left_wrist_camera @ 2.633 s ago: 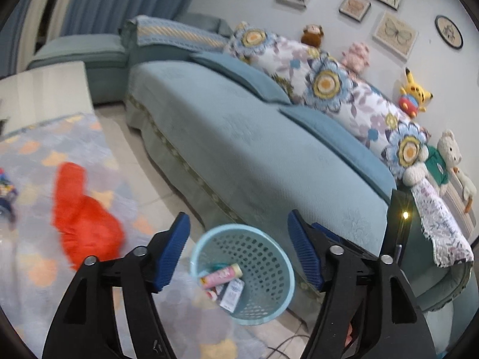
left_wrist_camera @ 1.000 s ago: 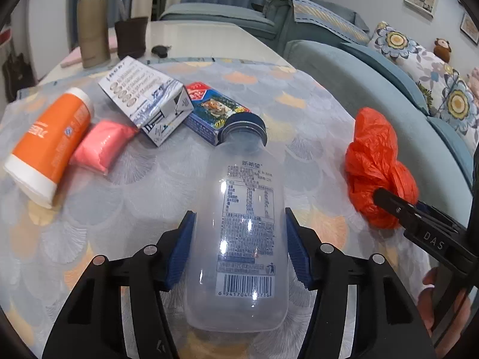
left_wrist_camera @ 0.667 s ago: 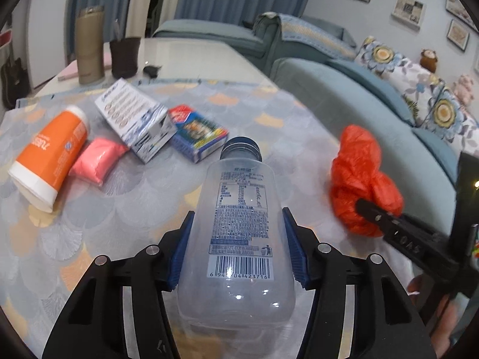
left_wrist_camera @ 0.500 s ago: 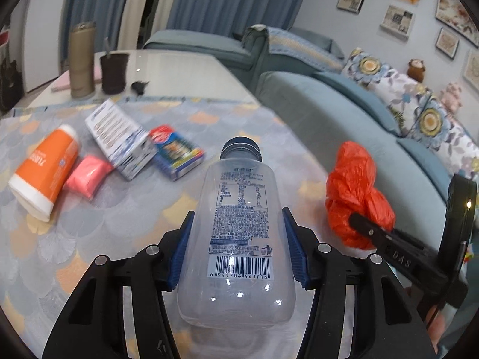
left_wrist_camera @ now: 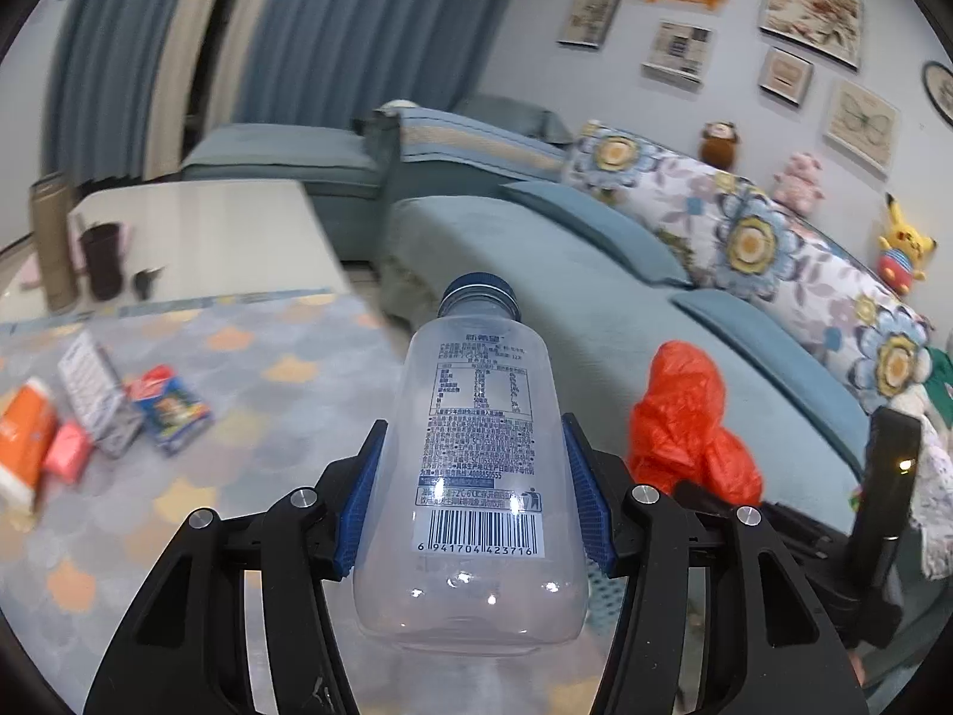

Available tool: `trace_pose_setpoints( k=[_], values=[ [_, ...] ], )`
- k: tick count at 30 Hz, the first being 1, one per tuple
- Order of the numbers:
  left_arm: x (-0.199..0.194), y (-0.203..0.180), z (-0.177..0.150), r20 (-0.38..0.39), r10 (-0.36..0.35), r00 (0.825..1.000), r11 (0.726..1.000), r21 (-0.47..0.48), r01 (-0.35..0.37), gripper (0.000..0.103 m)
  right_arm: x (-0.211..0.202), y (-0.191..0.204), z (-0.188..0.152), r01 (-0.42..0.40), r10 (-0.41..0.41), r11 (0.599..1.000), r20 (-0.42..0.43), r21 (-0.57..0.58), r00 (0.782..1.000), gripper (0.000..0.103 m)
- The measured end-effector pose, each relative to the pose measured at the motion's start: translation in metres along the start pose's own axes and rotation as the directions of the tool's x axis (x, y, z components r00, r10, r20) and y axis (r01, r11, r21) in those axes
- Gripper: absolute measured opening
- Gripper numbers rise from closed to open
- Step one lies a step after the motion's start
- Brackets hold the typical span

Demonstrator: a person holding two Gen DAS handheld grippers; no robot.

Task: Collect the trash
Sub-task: 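Grasp the clear plastic bottle with the left tool while the right tool grasps the red plastic bag, then carry the clear bottle and red bag over the wastebasket and release both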

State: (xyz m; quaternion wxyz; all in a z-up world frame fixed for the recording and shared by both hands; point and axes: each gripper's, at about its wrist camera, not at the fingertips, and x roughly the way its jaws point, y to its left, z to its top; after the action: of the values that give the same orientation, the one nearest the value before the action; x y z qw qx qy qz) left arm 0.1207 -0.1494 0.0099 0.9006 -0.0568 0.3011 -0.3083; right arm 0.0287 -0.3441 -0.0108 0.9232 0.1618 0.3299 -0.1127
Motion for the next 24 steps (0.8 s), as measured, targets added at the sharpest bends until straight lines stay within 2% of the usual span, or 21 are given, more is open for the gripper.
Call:
trace_pose_setpoints(
  k=[7,13,24],
  values=[
    [0.026,-0.072,0.001,-0.04,-0.062,0.997,0.993,0.094,0.066,0.053,-0.005,-0.066,-0.004,0.069,-0.068,0.992,-0.017,0.11,0.998,0.029],
    [0.067,-0.119,-0.018,-0.128,-0.083,0.988,0.982,0.158,0.103,0.053,0.004,-0.105,-0.013,0.108,-0.098,0.98,-0.065,0.169,0.993,0.029],
    [0.124,-0.146,-0.057,-0.27,-0.116,0.956,0.973,0.162,0.164,0.053,0.037,-0.151,-0.032,0.184,-0.126,0.949,-0.226,0.257,0.966,0.033]
  ],
)
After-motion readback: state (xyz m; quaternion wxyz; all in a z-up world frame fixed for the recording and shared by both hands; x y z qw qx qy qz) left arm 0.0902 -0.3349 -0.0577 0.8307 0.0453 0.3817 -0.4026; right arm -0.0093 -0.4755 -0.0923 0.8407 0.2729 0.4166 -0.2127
